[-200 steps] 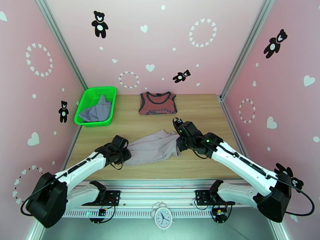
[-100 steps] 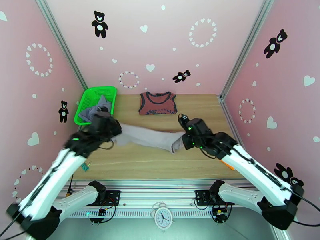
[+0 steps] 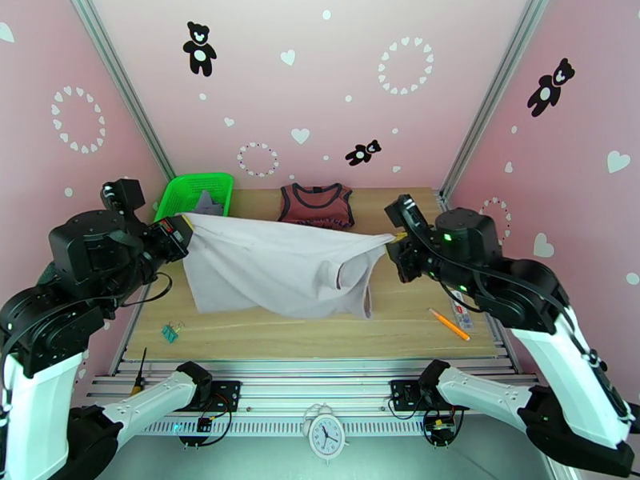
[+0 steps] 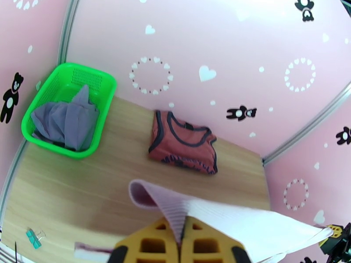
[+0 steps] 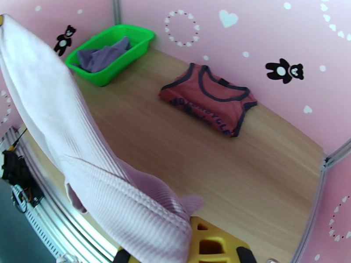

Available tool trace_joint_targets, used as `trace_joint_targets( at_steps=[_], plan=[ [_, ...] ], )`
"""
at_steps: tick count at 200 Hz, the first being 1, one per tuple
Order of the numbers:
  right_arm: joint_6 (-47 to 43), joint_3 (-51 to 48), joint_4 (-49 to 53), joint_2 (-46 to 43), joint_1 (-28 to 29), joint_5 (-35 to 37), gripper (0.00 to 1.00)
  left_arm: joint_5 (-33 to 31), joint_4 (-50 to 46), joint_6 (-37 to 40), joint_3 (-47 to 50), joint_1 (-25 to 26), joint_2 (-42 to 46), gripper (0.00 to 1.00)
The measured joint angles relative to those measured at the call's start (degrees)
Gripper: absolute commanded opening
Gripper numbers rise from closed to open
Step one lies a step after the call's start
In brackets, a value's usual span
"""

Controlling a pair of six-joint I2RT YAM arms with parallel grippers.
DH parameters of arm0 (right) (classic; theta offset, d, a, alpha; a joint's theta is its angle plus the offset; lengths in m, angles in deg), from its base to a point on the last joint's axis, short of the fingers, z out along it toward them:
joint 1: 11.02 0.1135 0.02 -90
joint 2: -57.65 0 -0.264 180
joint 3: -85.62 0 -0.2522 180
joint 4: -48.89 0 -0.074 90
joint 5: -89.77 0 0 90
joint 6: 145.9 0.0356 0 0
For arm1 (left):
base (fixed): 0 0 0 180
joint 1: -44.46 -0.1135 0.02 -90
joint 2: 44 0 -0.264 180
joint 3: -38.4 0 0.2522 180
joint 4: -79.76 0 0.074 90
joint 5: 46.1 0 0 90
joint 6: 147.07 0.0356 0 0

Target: Fold and stack the mixed laundry pile

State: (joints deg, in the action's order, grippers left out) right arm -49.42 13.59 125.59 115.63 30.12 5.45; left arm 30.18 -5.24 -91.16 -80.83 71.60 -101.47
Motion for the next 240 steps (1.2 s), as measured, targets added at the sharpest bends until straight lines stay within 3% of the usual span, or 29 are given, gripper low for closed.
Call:
trace_joint_targets(
  at_steps=[40, 80, 110, 136, 140, 150, 160, 181, 199, 240],
  plan=[
    [1.03, 0.04, 2.91, -2.36, 0.00, -2.67, 0.00, 1.49, -4.28, -0.02, 0.44, 0.00, 0.52, 0.00],
    [1.90, -4.90, 2.01, 0.15, -1.01, 4.74, 0.00, 1.03, -3.08, 0.00, 10.51, -0.35, -0.57, 0.00],
    [1.44, -9.88, -4.31, 10.05, -9.97, 7.41, 0.00, 1.77, 2.64, 0.79, 17.42, -5.07, -11.04, 0.00],
    [0.81, -10.99, -12.37, 22.82, -18.88, 7.82, 0.01, 2.89, 11.72, 2.60, 17.99, -9.79, -26.75, 0.00],
    [0.79, -10.69, -13.51, 24.96, -20.22, 7.82, 0.09, 3.06, 12.92, 2.89, 17.42, -10.25, -29.27, 0.10],
    [1.05, -9.35, -15.82, 30.64, -22.91, 7.67, 0.31, 3.63, 15.47, 4.42, 15.13, -11.08, -35.65, 0.47],
    [1.22, -6.78, -17.00, 36.26, -25.22, 7.45, 0.40, 4.59, 17.66, 5.14, 11.21, -11.43, -41.92, 0.61],
    [1.29, -0.02, -18.97, 46.84, -28.59, 7.43, 0.49, 8.00, 23.04, 6.93, 2.97, -11.74, -53.00, 0.79],
    [2.03, 0.68, -19.71, 49.16, -29.42, 7.13, 0.52, 9.90, 26.49, 7.98, 1.99, -11.41, -55.52, 0.94],
    [6.08, -7.61, -19.69, 39.67, -27.65, 6.69, 0.55, 10.14, 29.03, 8.83, 8.48, -9.77, -46.71, 0.96]
  ],
)
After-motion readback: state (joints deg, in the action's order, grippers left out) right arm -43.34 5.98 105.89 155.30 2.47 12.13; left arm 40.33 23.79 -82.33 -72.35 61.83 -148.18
